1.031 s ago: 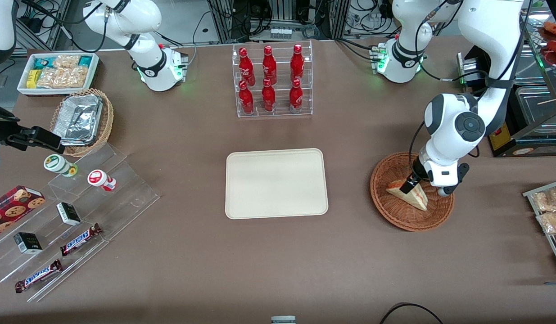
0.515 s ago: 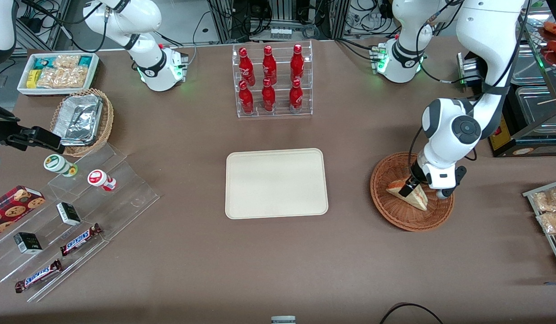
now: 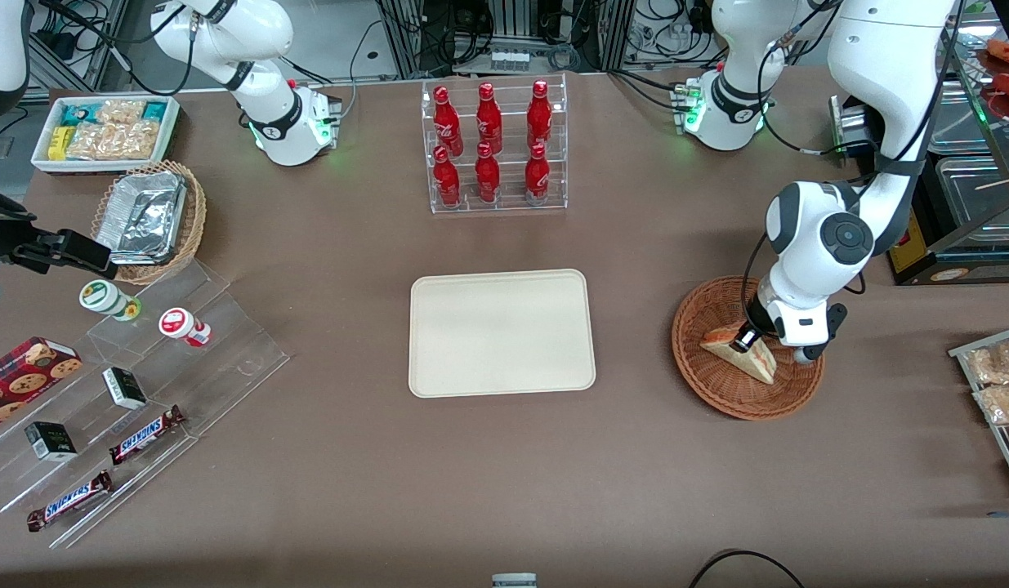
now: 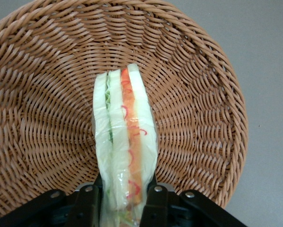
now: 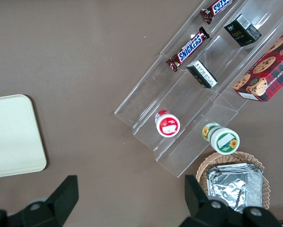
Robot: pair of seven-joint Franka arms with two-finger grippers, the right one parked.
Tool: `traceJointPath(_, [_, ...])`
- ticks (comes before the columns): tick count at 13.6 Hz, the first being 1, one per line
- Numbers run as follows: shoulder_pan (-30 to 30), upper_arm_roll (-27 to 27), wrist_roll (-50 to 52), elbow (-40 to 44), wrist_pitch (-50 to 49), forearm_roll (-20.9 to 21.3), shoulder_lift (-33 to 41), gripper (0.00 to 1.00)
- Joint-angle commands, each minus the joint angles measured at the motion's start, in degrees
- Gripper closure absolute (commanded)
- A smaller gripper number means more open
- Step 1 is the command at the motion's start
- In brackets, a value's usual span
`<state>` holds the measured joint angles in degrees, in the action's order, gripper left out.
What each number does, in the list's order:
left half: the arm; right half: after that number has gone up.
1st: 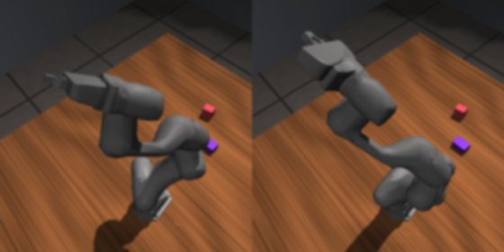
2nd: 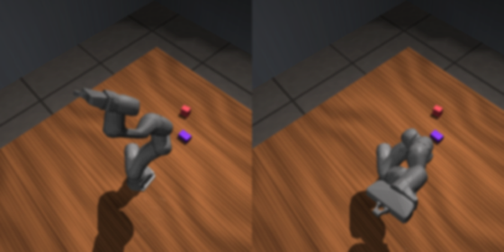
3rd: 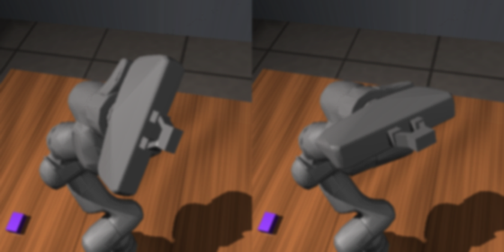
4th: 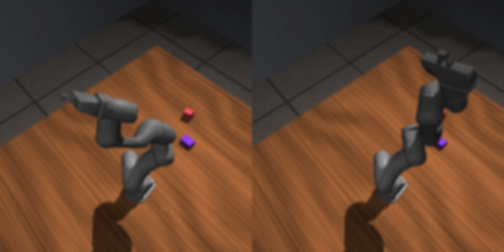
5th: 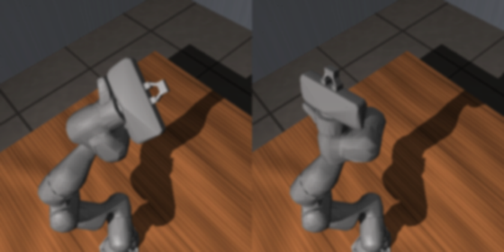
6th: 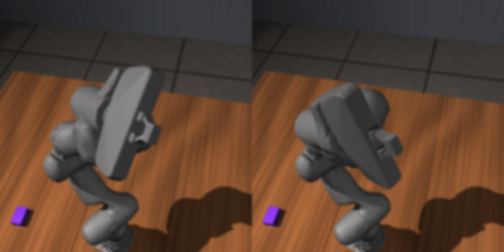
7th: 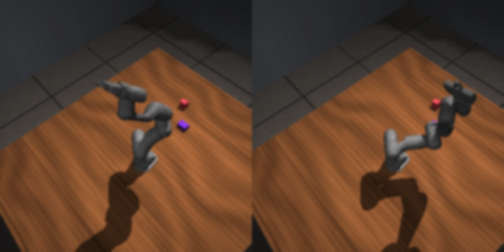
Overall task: Place sandwich from basket to tray
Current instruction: 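Lower the left gripper and close it on the wrapped sandwich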
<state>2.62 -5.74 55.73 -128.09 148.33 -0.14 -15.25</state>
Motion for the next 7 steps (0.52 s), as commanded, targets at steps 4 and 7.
traceJointPath(4, [0.37,-3.91,1.4,14.85,-27.78,6.37,3.83,1.0])
traceJointPath(7, [0.37,-9.71,1.49,24.62,-36.51,6.2,3.3,1.0])
